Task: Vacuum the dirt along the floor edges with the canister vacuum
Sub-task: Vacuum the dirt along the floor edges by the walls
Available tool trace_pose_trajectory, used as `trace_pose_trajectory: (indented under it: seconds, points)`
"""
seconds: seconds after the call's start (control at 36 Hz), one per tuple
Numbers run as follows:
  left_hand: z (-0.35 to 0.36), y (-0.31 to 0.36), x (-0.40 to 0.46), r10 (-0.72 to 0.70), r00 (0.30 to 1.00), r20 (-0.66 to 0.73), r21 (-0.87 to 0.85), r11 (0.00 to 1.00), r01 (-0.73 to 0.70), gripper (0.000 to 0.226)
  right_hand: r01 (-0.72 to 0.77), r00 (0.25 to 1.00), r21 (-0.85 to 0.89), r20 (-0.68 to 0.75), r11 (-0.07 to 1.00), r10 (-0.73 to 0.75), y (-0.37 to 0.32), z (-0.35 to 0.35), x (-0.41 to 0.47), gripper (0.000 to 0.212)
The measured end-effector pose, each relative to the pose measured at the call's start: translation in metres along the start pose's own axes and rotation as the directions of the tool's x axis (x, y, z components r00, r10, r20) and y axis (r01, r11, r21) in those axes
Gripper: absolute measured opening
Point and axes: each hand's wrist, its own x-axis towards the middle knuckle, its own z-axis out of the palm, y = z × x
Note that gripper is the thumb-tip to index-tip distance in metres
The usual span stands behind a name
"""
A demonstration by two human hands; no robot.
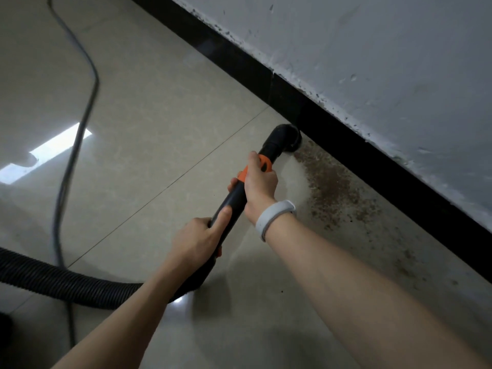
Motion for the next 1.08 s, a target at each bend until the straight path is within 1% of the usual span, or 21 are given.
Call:
trace_pose_trajectory:
  seconds: [0.08,0.17,0.28,0.39,0.53,0.67,0.75,0.83,0.97,1.08]
  points:
    - [0.006,-0.009,-0.015,0.005,0.999,0.034,0.033,0.999,-0.006,0.067,0.010,0.999,0.019,-0.033,1.000,-0.009,0.015,-0.015,-0.012,0.030]
    - [0.008,-0.016,-0.025,0.025,0.998,0.055,0.071,0.997,-0.029,0.064,0.017,0.998,0.062,-0.061,0.998,-0.013,0.024,-0.021,-0.020,0.020]
    - [0.005,-0.020,-0.026,0.025,0.999,0.042,0.064,0.998,-0.028,0.065,0.019,0.998,0.036,-0.060,0.999,-0.016,0.025,-0.015,-0.022,0.022]
    - [0.001,-0.020,-0.019,0.008,1.000,-0.026,-0.005,1.000,-0.009,0.071,0.013,1.000,-0.035,0.001,0.999,-0.013,0.018,0.003,-0.013,0.032]
    - [-0.006,-0.008,0.003,-0.038,0.996,-0.082,-0.108,0.994,0.029,0.078,0.013,0.997,-0.120,0.083,0.993,-0.003,-0.003,0.033,0.008,0.025]
    - [-0.009,0.010,0.031,-0.047,0.993,-0.112,-0.168,0.985,0.028,0.080,0.028,0.997,-0.155,0.072,0.988,-0.017,-0.028,0.048,0.031,0.029]
    - [-0.008,0.019,0.041,-0.033,0.994,-0.102,-0.143,0.990,0.018,0.079,0.046,0.998,-0.110,0.038,0.993,-0.042,-0.034,0.046,0.042,0.026]
    - [-0.004,0.020,0.041,-0.030,0.996,-0.081,-0.129,0.991,0.019,0.079,0.036,0.999,-0.100,0.038,0.994,-0.032,-0.033,0.039,0.044,0.029]
    - [0.003,0.017,0.034,-0.017,0.998,-0.068,-0.080,0.997,0.012,0.075,0.018,0.999,-0.067,0.033,0.998,-0.016,-0.026,0.024,0.040,0.027]
    - [0.008,0.014,0.025,0.012,0.999,-0.052,-0.039,0.999,-0.014,0.071,0.047,0.999,-0.040,0.003,0.998,-0.047,-0.017,0.008,0.033,0.027]
